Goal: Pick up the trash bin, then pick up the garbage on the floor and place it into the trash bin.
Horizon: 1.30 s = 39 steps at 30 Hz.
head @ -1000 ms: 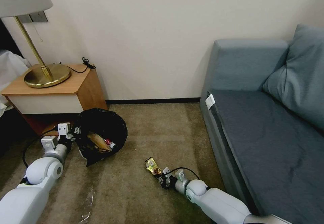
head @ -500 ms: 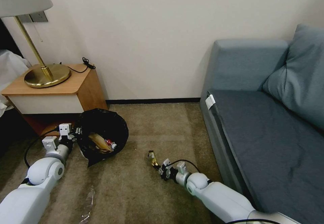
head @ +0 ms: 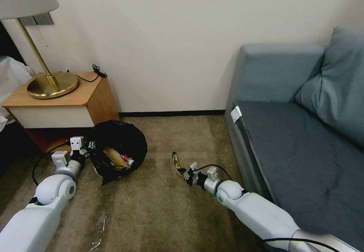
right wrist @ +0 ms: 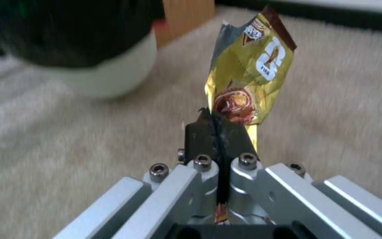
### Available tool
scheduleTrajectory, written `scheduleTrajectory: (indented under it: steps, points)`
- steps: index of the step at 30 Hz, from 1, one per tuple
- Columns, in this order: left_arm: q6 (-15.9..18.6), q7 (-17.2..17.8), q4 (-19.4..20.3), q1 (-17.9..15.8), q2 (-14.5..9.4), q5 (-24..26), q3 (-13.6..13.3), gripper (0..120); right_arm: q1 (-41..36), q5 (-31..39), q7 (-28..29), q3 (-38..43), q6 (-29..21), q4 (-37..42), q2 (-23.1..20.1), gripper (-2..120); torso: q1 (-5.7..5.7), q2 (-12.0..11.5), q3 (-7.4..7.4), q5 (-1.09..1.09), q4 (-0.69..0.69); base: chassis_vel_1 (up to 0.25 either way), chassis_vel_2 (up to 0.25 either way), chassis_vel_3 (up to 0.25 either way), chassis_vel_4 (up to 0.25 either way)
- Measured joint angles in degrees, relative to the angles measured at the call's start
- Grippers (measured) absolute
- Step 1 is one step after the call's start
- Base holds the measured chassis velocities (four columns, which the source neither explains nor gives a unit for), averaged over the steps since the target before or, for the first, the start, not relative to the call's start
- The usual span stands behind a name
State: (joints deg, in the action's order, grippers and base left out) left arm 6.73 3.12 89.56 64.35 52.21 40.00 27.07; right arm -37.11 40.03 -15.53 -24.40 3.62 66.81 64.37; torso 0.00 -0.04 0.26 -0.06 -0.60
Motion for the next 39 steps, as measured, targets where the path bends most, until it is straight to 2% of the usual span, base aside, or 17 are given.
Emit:
scheduleTrajectory:
  steps: [7, 17, 24, 28, 35, 39]
  points:
    - [0.0, 0.0, 0.0, -0.4, 0.2, 0.0, -0.4, 4, 2.8, 2.2, 0.4, 1.2, -1.0, 5.9, -1.1, 0, 0.00, 0.0, 0.00, 0.00, 0.00, 0.000, 0.000, 0.000, 0.000]
    - [-0.3, 0.3, 0.5, -0.4, 0.3, 0.5, -0.3, 4, 5.4, 6.5, 1.7, 2.5, -2.3, 13.7, -0.4, 0, 0.00, 0.0, 0.00, 0.00, 0.00, 0.000, 0.000, 0.000, 0.000]
    - [-0.6, 0.8, 1.1, -0.6, 1.0, 0.8, -0.6, 4, 7.0, 10.9, 3.6, 1.9, -3.6, 19.3, 3.3, 0, 0.00, 0.0, -0.01, -0.01, 0.00, 0.000, 0.000, 0.000, 0.000]
    - [-0.7, 1.5, 1.6, -0.7, 1.5, 1.4, -0.9, 4, 8.1, 14.2, 4.7, 0.2, -3.9, 21.1, 7.4, 0, 0.00, 0.0, -0.01, -0.01, 0.00, 0.000, 0.000, 0.000, 0.000]
    - [-0.8, 2.3, 2.5, -0.7, 1.8, 2.4, -1.0, 4, 8.4, 14.5, 4.5, -1.8, -1.9, 18.5, 11.6, 0, 0.00, 0.0, 0.00, -0.01, 0.00, 0.000, 0.000, 0.000, 0.000]
    - [-0.8, 3.2, 3.2, -0.6, 1.8, 3.7, -1.0, 4, 8.2, 13.5, 2.9, -2.6, 0.7, 14.3, 14.4, 0, 0.00, 0.0, 0.00, 0.00, 0.00, 0.000, 0.000, 0.000, 0.000]
